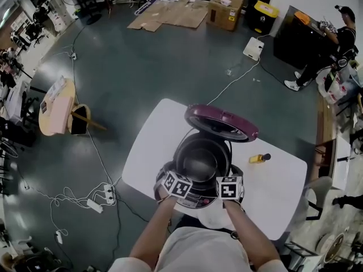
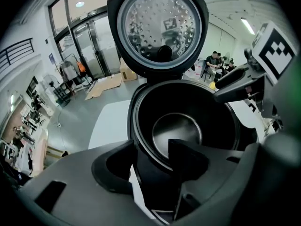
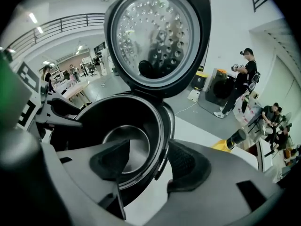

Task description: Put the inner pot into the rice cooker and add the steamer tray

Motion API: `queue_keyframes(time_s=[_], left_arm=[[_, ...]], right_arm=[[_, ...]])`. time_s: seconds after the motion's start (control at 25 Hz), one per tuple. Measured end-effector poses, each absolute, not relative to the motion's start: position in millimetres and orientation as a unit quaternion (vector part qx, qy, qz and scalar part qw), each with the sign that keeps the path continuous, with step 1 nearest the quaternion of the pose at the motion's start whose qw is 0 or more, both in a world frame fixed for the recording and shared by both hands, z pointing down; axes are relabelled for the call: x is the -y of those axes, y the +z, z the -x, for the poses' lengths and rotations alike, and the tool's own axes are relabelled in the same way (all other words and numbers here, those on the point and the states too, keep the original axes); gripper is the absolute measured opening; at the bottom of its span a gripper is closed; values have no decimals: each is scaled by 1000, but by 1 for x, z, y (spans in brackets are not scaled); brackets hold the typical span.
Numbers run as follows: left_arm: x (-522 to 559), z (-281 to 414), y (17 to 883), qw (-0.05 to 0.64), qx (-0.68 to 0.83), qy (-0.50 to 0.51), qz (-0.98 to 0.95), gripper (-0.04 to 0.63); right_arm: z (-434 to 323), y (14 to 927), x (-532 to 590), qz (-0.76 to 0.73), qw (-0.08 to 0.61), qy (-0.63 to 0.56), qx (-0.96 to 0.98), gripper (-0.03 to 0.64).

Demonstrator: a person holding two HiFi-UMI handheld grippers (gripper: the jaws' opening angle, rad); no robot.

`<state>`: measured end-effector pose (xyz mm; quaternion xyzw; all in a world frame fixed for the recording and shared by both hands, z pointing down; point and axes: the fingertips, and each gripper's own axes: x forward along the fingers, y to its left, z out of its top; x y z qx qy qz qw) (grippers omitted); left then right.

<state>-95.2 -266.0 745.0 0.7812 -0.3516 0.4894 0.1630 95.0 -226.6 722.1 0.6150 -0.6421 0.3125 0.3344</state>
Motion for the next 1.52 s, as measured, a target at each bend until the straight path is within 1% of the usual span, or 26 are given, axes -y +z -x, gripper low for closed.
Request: queue_keyframes(time_s=[0.32,0.48,0.68,1.08,1.52], left_arm=[[271,97,721,166,354,443,-807,247],[265,90,701,185,349,401,-826,233],[255,77,679,179,349,367,-843,212],[212,47,664,188,332,336,-861,199],[152,31,648,207,346,314,-860,199]], right_arm=[[-97,703,219,-621,295,299,662,261],[-95,693,207,-625,281,298,665,246],[-97,681,192,-625,268,293,672,229],[-115,659,154,-620,258,281,686,210],[-130,647,101,-589,254,273,717,209]])
